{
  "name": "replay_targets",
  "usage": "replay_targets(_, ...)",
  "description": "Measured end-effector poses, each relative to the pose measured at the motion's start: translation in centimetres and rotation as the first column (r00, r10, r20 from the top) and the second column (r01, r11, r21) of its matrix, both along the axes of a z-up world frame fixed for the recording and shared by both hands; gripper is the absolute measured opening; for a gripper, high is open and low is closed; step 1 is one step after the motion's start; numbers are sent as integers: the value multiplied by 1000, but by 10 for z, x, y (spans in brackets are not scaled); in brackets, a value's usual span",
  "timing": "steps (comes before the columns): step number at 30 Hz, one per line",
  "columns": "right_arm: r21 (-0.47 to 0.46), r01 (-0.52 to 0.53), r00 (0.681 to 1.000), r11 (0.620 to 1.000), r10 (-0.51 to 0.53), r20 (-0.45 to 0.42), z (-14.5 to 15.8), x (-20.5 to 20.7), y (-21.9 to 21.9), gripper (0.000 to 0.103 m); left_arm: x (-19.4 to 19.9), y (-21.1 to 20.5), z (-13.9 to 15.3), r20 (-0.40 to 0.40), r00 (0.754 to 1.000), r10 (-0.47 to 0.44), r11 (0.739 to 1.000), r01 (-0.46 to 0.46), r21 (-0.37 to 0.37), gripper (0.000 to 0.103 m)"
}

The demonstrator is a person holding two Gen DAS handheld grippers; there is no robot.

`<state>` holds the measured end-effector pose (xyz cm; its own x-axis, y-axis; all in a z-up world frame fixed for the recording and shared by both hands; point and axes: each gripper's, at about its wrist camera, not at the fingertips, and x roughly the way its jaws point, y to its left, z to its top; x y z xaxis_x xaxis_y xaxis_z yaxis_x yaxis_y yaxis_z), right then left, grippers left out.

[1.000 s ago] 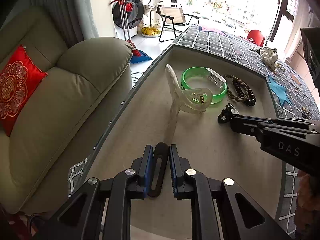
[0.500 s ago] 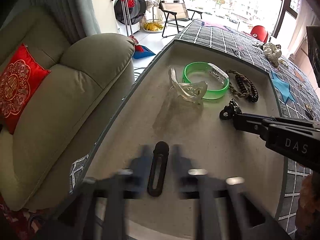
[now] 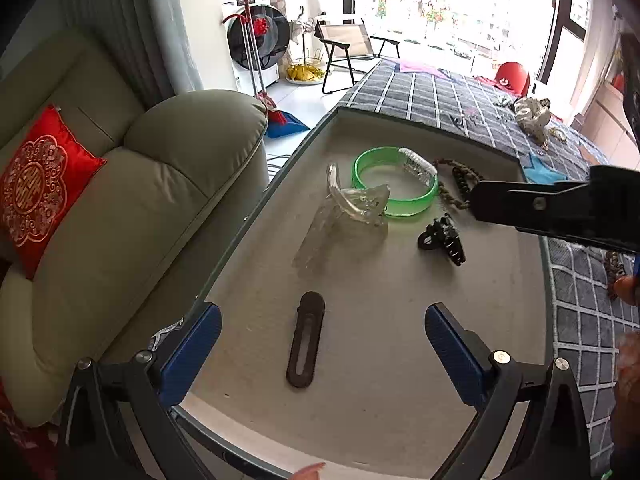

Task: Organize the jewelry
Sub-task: 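Open the left tool to drop the snap clip while the right tool releases the claw clip, then withdraw both open tools from the tray back over the bedspread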

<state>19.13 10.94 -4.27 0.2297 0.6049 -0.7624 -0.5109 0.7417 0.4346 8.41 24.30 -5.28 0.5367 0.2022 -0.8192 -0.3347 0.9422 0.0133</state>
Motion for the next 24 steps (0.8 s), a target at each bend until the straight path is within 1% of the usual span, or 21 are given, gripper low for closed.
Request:
replay_targets(2,17,7,1000,1000,-7,-1,4,-1,-6,78,-2,-1,3,9,1000,2,1000,-2,-5,102)
replay_targets(3,24,11,1000,1000,-11,-2,5,-2,-8,83,-2,-1,5,10,1000,2,1000,-2,-8,102)
replay_targets(4,32,14,1000,999,-14,-1,7,-4,-10,84,-3,-2,6,12,1000,1,1000,-1,-11,102)
replay_targets(7,57,21,1000,998,-21,-2,11,-7,-20,86,-5,-6,10,14,1000,-1,1000,1,-2,102)
replay_targets(14,100,35,999,994,-37,15,21,-18,-47,88,-5,-21,18,17,1000,-18,999,18,36,102)
replay_targets(15,105,40,999,994,-43,20,22,-20,-51,93,-5,-23,19,19,1000,-23,999,22,38,102)
replay_targets(16,108,43,999,993,-46,22,23,-22,-55,102,-5,-26,21,20,999,-30,999,29,39,102)
replay_targets(19,120,60,997,991,-66,46,27,-27,-69,103,-5,-37,27,26,998,-50,998,49,49,102)
replay_targets(24,106,103,993,989,-108,47,29,-33,-98,103,-6,-55,37,28,997,-77,995,75,68,102)
